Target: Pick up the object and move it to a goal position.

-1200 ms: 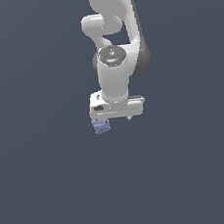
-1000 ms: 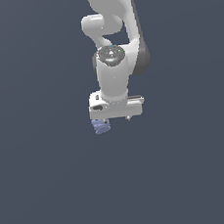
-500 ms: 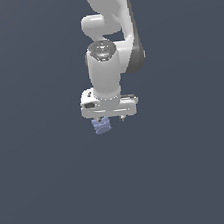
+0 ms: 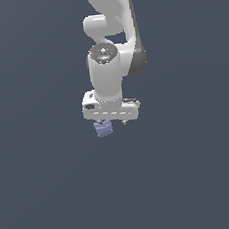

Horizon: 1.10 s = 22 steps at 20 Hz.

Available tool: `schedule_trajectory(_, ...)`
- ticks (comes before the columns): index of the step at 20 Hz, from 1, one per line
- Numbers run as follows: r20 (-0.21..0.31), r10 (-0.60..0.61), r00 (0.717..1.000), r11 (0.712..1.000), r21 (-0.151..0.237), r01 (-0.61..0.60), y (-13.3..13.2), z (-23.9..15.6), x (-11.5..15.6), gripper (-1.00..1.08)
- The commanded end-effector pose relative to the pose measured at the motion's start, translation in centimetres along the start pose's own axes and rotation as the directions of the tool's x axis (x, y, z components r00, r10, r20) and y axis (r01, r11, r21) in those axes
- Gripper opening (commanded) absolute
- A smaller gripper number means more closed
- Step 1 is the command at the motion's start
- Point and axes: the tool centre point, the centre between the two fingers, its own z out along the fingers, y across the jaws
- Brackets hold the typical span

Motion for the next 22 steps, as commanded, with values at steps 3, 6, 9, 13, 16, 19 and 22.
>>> schedule_trajectory(3,0.003,0.087,0.996,0.996,0.002,-0.087,0.4,0.5,-0.4,1.00)
schedule_trajectory(6,0.005,0.162,0.987,0.987,0.004,-0.162,0.7,1.0,-0.7,1.00)
schedule_trajectory(9,0.007,0.249,0.968,0.968,0.005,-0.249,1.1,1.5,-1.1,1.00)
schedule_trajectory(13,0.011,0.366,0.930,0.931,0.005,-0.366,1.7,2.2,-1.7,1.00)
schedule_trajectory(16,0.013,0.451,0.893,0.893,0.005,-0.451,2.1,2.7,-2.1,1.00)
schedule_trajectory(19,0.015,0.531,0.847,0.847,0.004,-0.531,2.6,3.2,-2.5,1.00)
schedule_trajectory(22,0.017,0.608,0.794,0.794,0.003,-0.608,3.0,3.7,-3.0,1.00)
